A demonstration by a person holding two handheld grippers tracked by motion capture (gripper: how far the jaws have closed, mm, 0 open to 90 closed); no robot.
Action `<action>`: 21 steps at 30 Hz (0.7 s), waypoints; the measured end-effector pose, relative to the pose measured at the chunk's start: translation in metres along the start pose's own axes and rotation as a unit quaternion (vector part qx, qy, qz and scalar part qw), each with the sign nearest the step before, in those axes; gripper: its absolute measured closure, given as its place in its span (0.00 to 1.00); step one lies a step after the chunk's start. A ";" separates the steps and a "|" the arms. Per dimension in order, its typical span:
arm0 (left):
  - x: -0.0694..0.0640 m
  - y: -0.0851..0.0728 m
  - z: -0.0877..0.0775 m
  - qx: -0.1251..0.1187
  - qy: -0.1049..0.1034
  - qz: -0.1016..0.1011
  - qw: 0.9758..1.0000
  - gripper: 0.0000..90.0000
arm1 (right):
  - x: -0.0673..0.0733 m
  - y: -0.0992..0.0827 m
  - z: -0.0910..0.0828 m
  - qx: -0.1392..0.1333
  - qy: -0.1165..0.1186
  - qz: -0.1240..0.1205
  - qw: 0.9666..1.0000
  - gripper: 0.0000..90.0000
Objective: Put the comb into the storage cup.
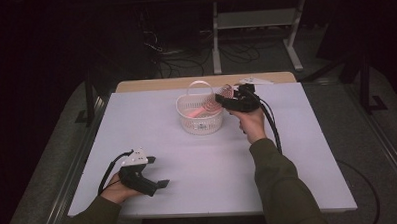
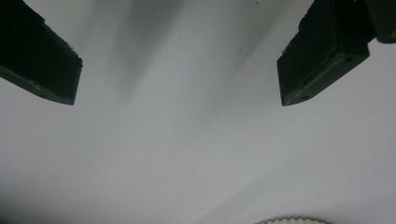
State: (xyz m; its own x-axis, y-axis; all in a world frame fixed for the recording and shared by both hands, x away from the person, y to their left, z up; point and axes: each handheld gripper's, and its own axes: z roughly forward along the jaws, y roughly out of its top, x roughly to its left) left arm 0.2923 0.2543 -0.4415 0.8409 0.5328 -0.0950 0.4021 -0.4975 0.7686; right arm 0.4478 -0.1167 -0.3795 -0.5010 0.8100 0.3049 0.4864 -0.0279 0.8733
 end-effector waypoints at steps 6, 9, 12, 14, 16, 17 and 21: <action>0.000 0.000 -0.001 -0.001 0.002 0.000 1.000 0.00 | 0.000 0.000 -0.005 0.035 0.000 -0.027 0.999 0.06; 0.000 0.001 -0.001 -0.001 0.002 0.002 1.000 0.00 | 0.002 -0.001 -0.006 0.052 0.001 -0.049 0.997 0.01; 0.000 0.000 0.000 0.000 0.001 0.001 1.000 0.00 | 0.004 -0.002 -0.007 0.064 0.002 -0.065 0.996 0.00; -0.001 0.000 0.000 0.000 0.001 0.001 1.000 0.00 | 0.005 -0.002 -0.008 0.070 0.004 -0.075 0.995 0.00; 0.000 0.000 -0.001 -0.001 0.001 0.002 1.000 0.00 | 0.007 -0.003 -0.009 0.072 0.004 -0.080 0.994 0.00; 0.000 0.000 -0.001 -0.002 0.001 0.002 1.000 0.00 | 0.007 -0.003 -0.010 0.073 0.005 -0.082 0.994 0.00; 0.000 0.000 -0.002 -0.004 0.001 0.002 1.000 0.00 | 0.010 -0.003 -0.013 0.073 0.009 -0.085 0.994 0.00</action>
State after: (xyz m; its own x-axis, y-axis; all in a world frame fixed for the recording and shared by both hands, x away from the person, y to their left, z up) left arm 0.2916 0.2553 -0.4404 0.8415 0.5325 -0.0912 0.3963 -0.4938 0.7740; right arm 0.4320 -0.1164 -0.3744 -0.5969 0.7853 0.1645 0.4913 0.1956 0.8488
